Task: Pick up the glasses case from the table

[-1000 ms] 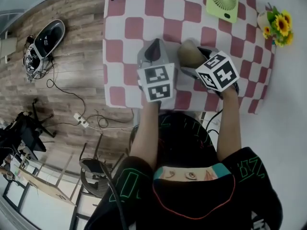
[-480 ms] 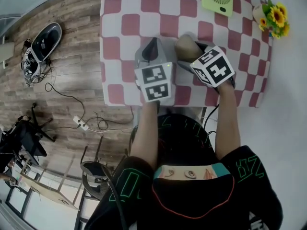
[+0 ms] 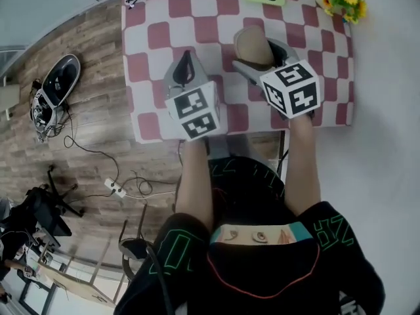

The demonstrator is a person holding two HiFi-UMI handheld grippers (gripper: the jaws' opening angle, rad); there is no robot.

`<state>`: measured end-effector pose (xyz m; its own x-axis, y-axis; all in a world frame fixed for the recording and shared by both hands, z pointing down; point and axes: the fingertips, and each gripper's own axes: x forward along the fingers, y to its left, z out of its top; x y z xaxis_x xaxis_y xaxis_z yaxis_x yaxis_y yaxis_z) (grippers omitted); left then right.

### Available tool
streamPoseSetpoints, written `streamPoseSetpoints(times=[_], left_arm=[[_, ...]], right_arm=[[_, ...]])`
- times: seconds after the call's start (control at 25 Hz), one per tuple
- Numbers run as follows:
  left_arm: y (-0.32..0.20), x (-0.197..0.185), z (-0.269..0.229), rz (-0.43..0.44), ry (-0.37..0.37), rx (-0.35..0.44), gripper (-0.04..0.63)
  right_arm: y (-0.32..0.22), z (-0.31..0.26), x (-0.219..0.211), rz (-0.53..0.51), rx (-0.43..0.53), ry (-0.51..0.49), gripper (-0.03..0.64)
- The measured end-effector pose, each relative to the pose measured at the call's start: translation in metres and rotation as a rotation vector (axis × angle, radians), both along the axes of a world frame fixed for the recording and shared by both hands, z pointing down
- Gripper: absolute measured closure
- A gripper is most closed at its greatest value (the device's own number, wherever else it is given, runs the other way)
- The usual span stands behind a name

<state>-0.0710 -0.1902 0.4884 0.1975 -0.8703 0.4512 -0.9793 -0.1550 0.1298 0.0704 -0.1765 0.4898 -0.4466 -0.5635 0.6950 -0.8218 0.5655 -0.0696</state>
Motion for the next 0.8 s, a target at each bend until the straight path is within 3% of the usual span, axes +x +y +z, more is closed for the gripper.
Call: streamPoseSetpoints(times=[0.52,0.8], left_arm=[[0.014,0.100,-0.134,0.208,-0.005,0.281,0.588],[0.013,0.178,-0.204,0.364,0.034,0.426,0.588]], right_arm=[[0.043,-0.120,0.103,0.273,0.356,-0.080,0.227],[0.074,-0.195,0.192,0.477,0.560,-0.062,0.227]])
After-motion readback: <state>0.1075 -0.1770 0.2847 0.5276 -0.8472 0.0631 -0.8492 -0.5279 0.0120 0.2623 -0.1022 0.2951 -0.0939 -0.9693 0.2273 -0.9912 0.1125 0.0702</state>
